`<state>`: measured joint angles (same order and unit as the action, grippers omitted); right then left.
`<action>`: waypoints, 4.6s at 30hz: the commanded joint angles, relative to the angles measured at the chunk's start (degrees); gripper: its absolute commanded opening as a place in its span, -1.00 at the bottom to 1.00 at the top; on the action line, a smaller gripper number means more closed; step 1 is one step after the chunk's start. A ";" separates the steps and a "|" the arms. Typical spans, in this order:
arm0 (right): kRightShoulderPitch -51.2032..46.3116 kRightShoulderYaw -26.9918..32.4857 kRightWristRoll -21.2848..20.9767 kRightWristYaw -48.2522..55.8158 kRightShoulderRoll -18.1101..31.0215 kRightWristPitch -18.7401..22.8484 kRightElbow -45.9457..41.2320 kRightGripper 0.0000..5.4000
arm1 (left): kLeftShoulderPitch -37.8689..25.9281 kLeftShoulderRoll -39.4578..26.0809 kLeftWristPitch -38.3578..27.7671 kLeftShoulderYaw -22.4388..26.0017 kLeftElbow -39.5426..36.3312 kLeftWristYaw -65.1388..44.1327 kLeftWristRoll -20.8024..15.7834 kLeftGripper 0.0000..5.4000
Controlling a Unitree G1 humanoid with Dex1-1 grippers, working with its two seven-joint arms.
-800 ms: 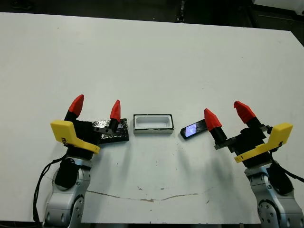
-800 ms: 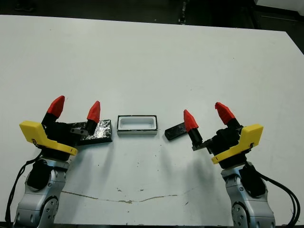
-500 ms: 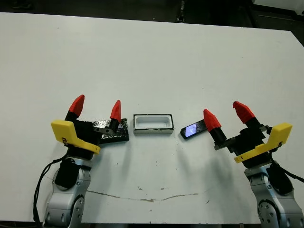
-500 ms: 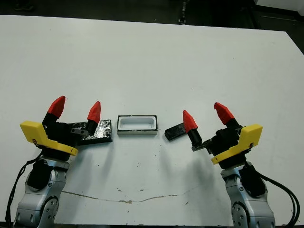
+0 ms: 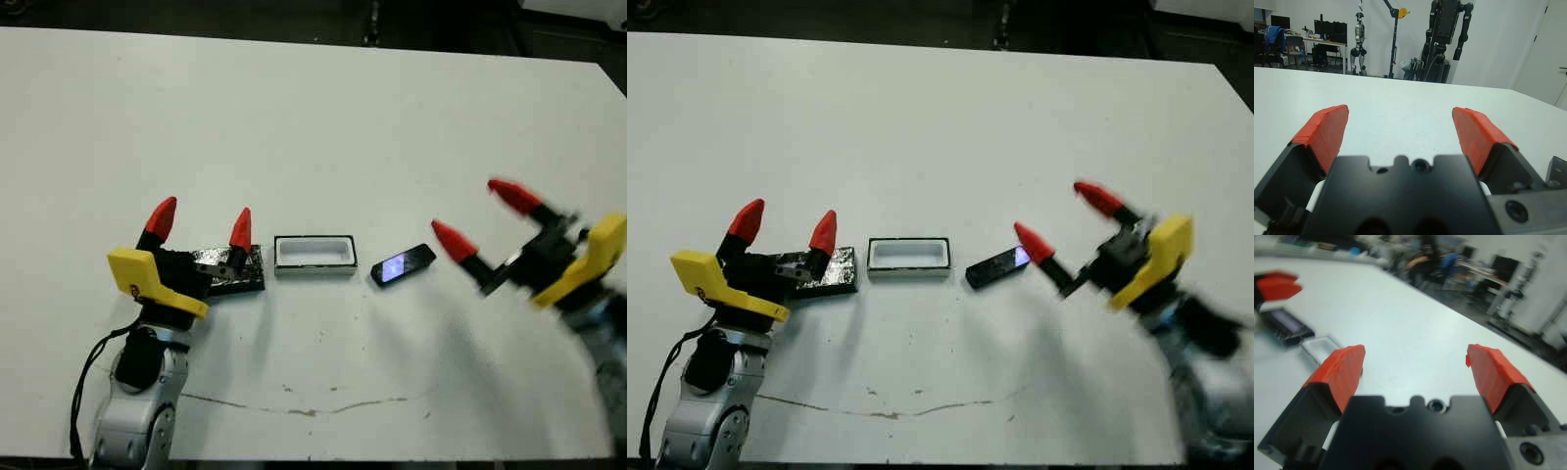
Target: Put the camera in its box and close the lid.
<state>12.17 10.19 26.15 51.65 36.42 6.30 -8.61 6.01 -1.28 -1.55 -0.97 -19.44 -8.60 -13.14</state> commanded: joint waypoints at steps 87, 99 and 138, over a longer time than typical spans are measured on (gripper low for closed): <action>33.11 -18.11 -17.24 34.60 0.64 6.67 36.62 -0.39 | 1.02 0.17 2.33 -0.08 -1.07 1.24 1.06 1.00; 34.71 -22.22 -15.69 28.97 -10.44 10.93 35.72 -0.39 | 0.88 0.21 1.99 -0.18 -1.04 0.74 0.69 1.00; 31.25 -30.52 -18.58 23.60 -18.70 15.76 31.97 -0.39 | 1.04 0.24 0.66 0.63 -1.07 0.86 0.89 1.00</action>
<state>44.73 -19.59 7.63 74.33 16.46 20.98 23.37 6.51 -0.85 -0.69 -0.28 -21.06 -7.60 -12.76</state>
